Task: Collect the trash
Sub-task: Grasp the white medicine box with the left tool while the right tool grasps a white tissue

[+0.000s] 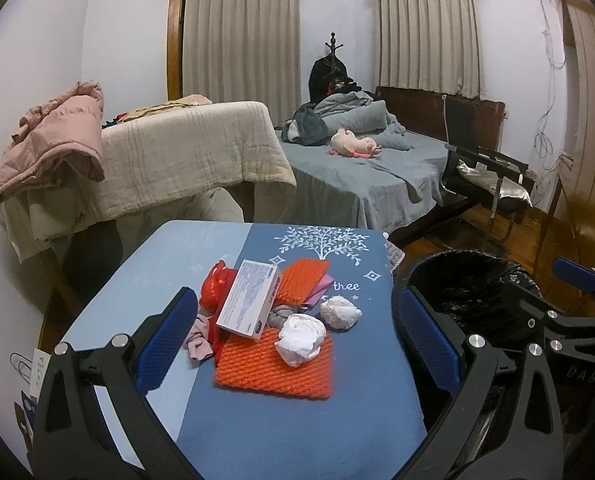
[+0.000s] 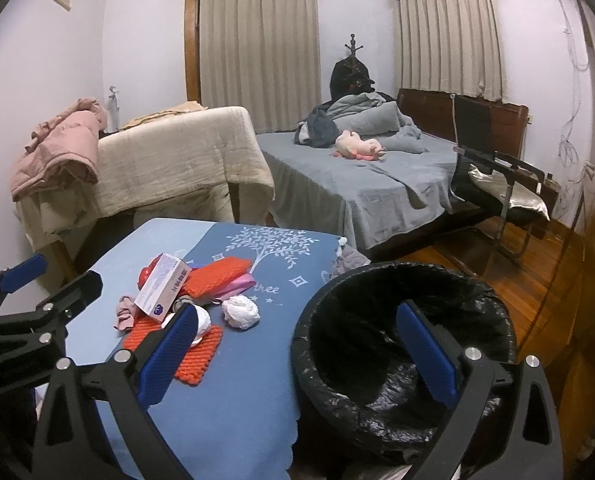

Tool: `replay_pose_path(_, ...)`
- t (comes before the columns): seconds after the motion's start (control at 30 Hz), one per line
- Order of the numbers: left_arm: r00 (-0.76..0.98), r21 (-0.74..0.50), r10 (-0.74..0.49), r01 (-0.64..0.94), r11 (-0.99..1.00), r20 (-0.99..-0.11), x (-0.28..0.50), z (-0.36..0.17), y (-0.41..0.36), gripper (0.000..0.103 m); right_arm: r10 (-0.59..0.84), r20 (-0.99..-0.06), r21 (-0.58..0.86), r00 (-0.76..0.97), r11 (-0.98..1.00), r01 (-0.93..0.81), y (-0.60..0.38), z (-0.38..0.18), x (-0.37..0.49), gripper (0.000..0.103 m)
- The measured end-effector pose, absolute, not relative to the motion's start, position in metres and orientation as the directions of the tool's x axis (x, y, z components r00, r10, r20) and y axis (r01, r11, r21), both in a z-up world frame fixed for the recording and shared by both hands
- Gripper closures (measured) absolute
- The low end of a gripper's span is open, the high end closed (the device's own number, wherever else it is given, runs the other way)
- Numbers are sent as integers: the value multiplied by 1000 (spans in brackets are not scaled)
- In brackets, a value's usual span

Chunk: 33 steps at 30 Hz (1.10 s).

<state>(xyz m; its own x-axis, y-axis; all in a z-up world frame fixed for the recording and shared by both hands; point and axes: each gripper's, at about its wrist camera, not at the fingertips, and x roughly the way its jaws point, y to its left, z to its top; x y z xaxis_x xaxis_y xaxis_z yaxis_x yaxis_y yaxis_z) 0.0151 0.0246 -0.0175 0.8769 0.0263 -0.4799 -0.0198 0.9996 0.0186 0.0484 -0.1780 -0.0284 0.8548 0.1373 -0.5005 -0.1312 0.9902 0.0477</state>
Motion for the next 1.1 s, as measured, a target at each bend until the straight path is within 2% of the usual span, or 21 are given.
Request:
replay_pose_path(0.23, 864, 39, 62, -49, 998, -499, 33, -35, 41, 5, 173, -504, 42, 846, 983, -176, -161, -41, 71, 6)
replay_pose_path(0.37, 848, 83, 127, -99, 992, -514, 48, -51, 59, 5, 186, -519, 35, 834, 980, -197, -147, -56, 90, 6)
replay_pose_path(0.47, 841, 83, 158, -134, 987, -518, 60, -63, 76, 5, 203, -542, 50, 816, 976, -210, -140, -70, 109, 12)
replay_pose_path(0.6, 837, 35, 135, -137, 990, -531, 77, -79, 98, 5, 218, -574, 56, 789, 972, -228, -128, -91, 136, 19)
replay_pose_path(0.9, 802, 78, 154, -134, 988, -578, 121, -114, 104, 5, 229, -654, 34, 721, 961, -275, -97, -140, 191, 37)
replay_pose_path(1.1, 792, 77, 128, -103, 992, -597, 146, -128, 103, 5, 225, -697, 32, 680, 958, -284, -89, -164, 213, 38)
